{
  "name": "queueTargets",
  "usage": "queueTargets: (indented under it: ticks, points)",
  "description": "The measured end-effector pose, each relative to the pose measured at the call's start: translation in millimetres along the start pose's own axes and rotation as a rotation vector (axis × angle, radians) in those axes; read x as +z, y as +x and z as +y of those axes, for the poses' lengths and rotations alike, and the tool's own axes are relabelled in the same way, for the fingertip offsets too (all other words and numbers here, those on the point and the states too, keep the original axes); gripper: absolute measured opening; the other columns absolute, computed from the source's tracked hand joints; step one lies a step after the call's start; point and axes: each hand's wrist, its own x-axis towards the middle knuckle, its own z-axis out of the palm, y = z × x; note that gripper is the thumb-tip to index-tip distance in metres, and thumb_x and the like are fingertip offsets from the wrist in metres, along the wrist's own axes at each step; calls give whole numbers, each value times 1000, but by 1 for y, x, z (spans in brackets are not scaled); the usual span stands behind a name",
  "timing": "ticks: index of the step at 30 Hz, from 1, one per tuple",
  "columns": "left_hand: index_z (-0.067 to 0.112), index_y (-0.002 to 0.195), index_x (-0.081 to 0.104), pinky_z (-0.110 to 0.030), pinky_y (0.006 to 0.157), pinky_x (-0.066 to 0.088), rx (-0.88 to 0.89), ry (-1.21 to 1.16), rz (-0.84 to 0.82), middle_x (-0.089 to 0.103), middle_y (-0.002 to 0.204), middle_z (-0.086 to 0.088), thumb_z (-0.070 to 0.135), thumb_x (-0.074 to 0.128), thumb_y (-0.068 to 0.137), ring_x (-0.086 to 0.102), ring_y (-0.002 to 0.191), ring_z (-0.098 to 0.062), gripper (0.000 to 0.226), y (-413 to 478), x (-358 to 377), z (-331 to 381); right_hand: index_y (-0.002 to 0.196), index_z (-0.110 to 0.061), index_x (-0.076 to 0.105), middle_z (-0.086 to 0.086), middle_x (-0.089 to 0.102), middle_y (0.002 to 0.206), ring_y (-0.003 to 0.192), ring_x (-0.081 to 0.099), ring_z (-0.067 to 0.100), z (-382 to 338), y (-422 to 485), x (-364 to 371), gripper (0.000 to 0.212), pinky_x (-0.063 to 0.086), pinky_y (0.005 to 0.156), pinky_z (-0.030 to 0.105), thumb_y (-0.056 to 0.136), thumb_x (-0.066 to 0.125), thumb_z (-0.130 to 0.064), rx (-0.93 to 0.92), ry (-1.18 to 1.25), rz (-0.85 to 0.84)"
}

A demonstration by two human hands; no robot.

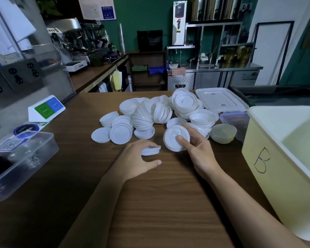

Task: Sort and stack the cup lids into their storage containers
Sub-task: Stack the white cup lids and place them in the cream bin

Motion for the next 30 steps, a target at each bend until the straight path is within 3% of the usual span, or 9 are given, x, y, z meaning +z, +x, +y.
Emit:
queueTargets:
  ticks: [4,7,10,14,20,22,25,28,30]
  points:
    - [29,112,68,-16,81,51,-10,-108,63,70,95,18,18,78,90,67,93,-2,27,3,0,3,137,-18,67,-4,74,131,122,69,9,-1,0,0,43,54,101,24,95,78,-13,-13,-13,49]
    - [29,118,64,-26,84,61,-116,-388,53,72,104,11,15,76,93,72,98,-9,31,6,2,10,127,-21,71,-10,74,124,113,69,1,-2,1,0,35,52,92,16,95,77,-10,-36,-54,86]
    - [23,126,64,-41,81,65,-169,-680,4,73,116,-4,8,75,95,74,105,-21,36,8,1,18,124,-17,69,-12,72,121,106,67,0,0,0,0,35,50,89,14,92,77,-5,-51,-101,113]
    - [15,130,64,-44,82,65,-169,-807,-28,74,119,-8,10,72,97,75,107,-26,34,7,6,24,125,-20,67,-7,73,122,111,68,6,-2,-2,1,37,52,95,20,94,76,-3,-52,-115,57]
    - [28,119,73,-26,76,58,-124,-653,123,76,113,6,24,72,98,73,100,-12,21,9,18,22,128,-33,73,-10,73,130,130,63,12,-9,-5,8,37,45,118,45,94,63,-25,5,-57,-20]
    - [37,116,74,-30,77,57,-116,-598,121,75,113,7,34,73,97,72,95,-9,19,8,21,20,126,-36,75,-12,73,131,132,62,12,-10,-6,11,36,43,120,50,94,60,-31,23,-51,-41]
    - [45,110,76,-47,75,60,-112,-498,136,70,98,3,52,71,92,67,81,-24,20,8,24,21,130,-30,73,-10,74,129,129,64,11,-10,-9,15,31,44,119,47,101,61,-30,22,-17,-54]
    - [42,103,77,-25,61,45,-105,-429,187,54,76,14,44,74,93,49,61,-10,11,8,25,21,134,-26,70,-10,73,130,127,65,6,-11,-11,16,31,47,113,35,103,68,-29,3,-41,-70]
    - [40,98,78,-15,62,38,-100,-399,224,49,74,16,40,77,92,45,59,-3,6,8,25,23,136,-25,69,-9,73,130,126,65,6,-12,-11,16,34,48,113,33,102,69,-26,-12,-62,-78]
